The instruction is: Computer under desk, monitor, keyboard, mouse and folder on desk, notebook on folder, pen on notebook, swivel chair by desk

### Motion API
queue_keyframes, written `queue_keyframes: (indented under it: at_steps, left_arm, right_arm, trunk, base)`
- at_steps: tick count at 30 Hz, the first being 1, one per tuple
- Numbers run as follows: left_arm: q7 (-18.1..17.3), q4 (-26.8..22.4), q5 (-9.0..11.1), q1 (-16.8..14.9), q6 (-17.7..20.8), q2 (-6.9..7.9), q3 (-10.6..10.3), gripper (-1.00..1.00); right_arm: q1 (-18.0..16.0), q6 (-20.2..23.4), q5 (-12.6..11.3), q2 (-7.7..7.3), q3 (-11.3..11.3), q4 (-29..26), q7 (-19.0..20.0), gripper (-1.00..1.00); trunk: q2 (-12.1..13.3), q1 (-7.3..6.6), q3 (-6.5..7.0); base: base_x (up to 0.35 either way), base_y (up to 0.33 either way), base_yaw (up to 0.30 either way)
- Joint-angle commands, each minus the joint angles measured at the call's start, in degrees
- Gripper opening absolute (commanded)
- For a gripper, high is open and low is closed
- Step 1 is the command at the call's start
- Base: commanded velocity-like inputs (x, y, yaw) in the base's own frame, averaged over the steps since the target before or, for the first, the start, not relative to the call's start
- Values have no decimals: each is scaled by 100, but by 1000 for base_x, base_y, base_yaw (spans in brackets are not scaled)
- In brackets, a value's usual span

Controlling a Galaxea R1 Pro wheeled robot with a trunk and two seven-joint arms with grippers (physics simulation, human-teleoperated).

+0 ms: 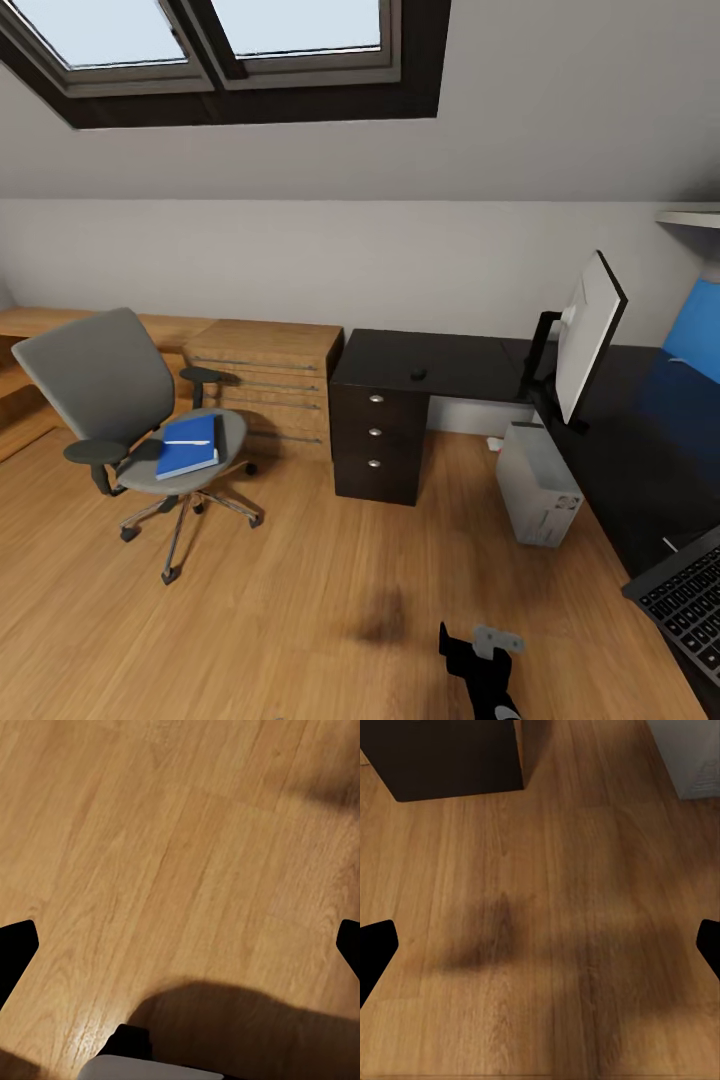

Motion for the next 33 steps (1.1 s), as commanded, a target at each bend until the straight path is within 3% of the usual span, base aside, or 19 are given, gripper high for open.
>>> queue_keyframes:
  at_steps: [1, 18, 22, 24, 27, 28, 32, 33]
  left_arm:
    - [44, -10, 52, -2, 21, 5, -26, 100]
    - [36, -48, 52, -3, 11, 5, -34, 100]
    - [46, -742, 58, -2, 31, -21, -34, 100]
    - [57, -1296, 58, -2, 59, -37, -41, 100]
    - [65, -2083, 53, -2, 137, -63, -93, 100]
    - [74, -2425, 50, 0, 255, -89, -119, 100]
    - [162, -2861, 49, -8, 720, -162, -150, 100]
    - [245, -3018, 60, -104, 1140, -186, -158, 100]
  right_arm:
    - [-5, -27, -18, -1, -18, 10, 5, 100]
    - [-3, -36, -10, 7, -3, -37, 5, 100]
    - [-5, 6, -18, 13, 27, -439, 2, 100]
    - [-5, 166, -21, 17, 26, -945, -18, 100]
    - [-5, 819, -17, 17, 26, -1915, -101, 100]
    - [-5, 1361, -14, 16, 26, -2478, -181, 100]
    - [-5, 2717, -12, 15, 29, -3633, -419, 100]
    - [-4, 3751, -25, 10, 23, -4389, -627, 100]
  trunk:
    - [-3, 0, -6]
    - [-3, 0, -6]
    - [-3, 0, -6]
    - [-3, 0, -6]
    - [-3, 0, -6]
    - [-3, 0, -6]
    - [-3, 0, -6]
    - [-3, 0, -6]
  base:
    - [0, 0, 0]
    - [0, 0, 0]
    - [0, 0, 0]
    - [0, 0, 0]
    - [0, 0, 0]
    - [0, 0, 0]
    - [0, 0, 0]
    - [0, 0, 0]
